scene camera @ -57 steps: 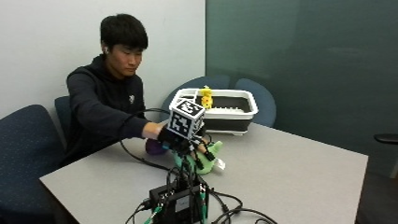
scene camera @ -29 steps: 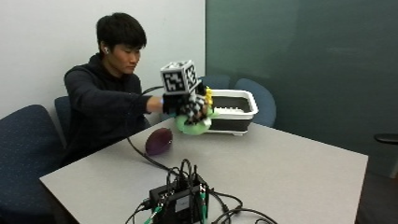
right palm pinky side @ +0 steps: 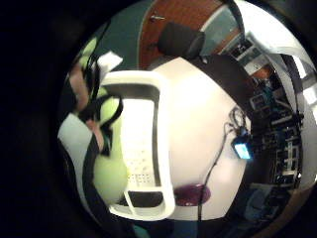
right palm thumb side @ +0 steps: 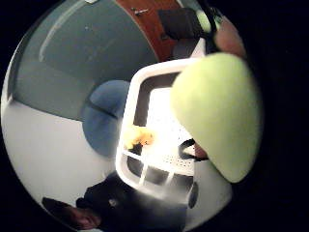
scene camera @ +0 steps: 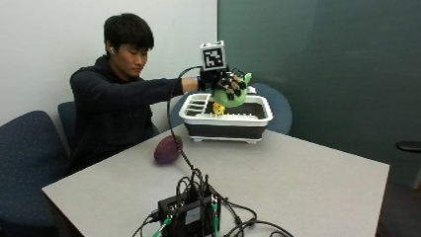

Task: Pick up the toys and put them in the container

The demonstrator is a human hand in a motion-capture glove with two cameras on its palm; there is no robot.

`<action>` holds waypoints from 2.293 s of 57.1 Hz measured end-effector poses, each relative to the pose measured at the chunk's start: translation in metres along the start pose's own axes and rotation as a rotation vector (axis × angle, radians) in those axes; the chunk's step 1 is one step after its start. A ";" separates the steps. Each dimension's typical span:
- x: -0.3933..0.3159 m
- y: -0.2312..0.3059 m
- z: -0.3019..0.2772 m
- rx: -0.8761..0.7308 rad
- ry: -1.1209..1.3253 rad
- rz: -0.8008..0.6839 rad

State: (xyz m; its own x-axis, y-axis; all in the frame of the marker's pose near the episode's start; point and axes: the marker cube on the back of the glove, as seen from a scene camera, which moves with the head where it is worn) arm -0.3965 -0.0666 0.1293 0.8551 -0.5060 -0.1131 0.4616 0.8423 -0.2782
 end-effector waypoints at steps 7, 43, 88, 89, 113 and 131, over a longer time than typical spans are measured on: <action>0.013 0.014 0.002 -0.221 -0.114 -0.085; 0.211 0.218 0.050 -0.377 -0.077 -0.060; 0.226 0.214 0.126 -0.246 0.000 0.138; 0.226 0.214 0.127 -0.246 -0.001 0.137; 0.218 0.201 0.111 -0.145 -0.124 0.089; 0.201 0.185 0.045 -0.042 -0.061 0.041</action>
State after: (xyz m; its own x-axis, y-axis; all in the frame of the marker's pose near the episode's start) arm -0.1290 -0.0042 0.0984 0.8864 -0.4579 -0.0676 0.4166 0.8530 -0.3144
